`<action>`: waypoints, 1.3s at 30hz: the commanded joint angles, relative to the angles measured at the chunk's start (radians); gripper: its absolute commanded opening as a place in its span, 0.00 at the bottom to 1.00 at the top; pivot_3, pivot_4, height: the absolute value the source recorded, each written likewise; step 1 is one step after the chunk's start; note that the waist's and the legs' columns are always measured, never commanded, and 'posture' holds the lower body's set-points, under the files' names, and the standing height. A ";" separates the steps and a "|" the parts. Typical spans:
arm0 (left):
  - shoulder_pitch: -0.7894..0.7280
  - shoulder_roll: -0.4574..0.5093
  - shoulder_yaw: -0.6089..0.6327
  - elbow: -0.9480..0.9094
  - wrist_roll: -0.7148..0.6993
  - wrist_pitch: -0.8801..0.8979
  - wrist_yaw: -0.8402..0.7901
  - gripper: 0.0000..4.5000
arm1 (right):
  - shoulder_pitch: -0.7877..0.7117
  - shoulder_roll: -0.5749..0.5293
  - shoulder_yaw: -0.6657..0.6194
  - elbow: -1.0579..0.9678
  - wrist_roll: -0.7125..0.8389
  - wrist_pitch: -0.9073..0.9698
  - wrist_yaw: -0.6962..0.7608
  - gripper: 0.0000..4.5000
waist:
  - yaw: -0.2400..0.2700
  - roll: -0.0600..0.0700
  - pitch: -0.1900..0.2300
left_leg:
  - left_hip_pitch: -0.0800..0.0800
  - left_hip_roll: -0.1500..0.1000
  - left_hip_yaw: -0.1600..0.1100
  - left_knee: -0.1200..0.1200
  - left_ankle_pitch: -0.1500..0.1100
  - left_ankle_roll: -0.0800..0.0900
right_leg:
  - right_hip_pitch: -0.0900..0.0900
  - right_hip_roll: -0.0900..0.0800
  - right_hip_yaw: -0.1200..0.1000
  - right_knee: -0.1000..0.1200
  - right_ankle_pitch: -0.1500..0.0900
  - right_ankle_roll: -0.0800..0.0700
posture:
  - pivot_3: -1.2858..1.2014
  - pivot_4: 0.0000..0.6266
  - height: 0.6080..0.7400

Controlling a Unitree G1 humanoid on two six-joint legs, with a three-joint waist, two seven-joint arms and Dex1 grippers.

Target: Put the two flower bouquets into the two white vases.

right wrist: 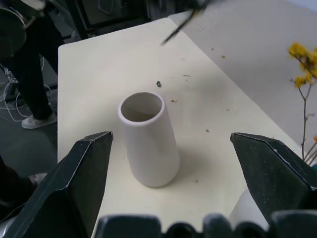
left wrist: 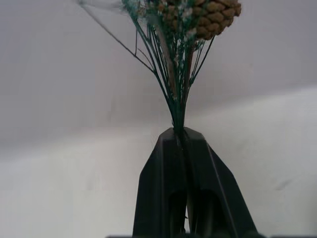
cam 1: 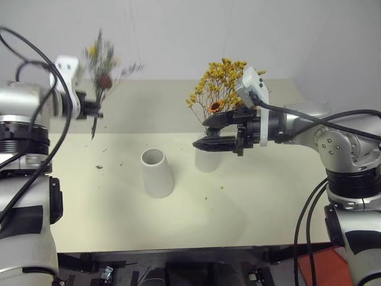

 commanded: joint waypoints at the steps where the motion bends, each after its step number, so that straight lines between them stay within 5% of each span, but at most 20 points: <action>1: 0.100 0.022 0.092 -0.158 -0.093 -0.154 -0.128 0.01 | 0.008 -0.011 -0.027 -0.045 -0.005 -0.036 0.012 1.00 | -0.002 0.000 0.000 | 0.000 0.000 0.000 0.000 0.000 0.000 | 0.000 0.000 0.000 0.000 0.000 0.000 | 0.52 0.24 1.00; 8: 0.246 -0.014 0.234 -0.261 -0.264 -0.317 -0.271 0.01 | 0.111 -0.034 0.024 -0.124 -0.099 -0.211 0.076 1.00 | -0.001 0.000 0.000 | 0.001 0.001 0.000 0.006 0.000 0.000 | 0.001 0.002 0.000 -0.001 0.000 0.000 | 0.52 0.24 1.00; 22: 0.290 -0.050 0.304 -0.319 -0.556 -0.204 -0.393 0.01 | 0.151 -0.008 0.069 -0.156 -0.188 -0.325 0.104 1.00 | -0.002 -0.001 0.000 | 0.001 0.001 -0.001 0.007 0.000 0.000 | 0.001 0.002 0.000 0.000 0.000 0.000 | 0.52 0.24 1.00; 39: 0.462 -0.129 0.307 -0.445 -0.654 -0.199 -0.345 0.01 | 0.154 0.006 0.075 -0.165 -0.222 -0.333 0.107 1.00 | -0.002 -0.001 0.000 | 0.002 0.001 -0.001 0.007 0.000 0.000 | 0.001 0.002 0.000 0.001 0.000 0.000 | 0.52 0.24 1.00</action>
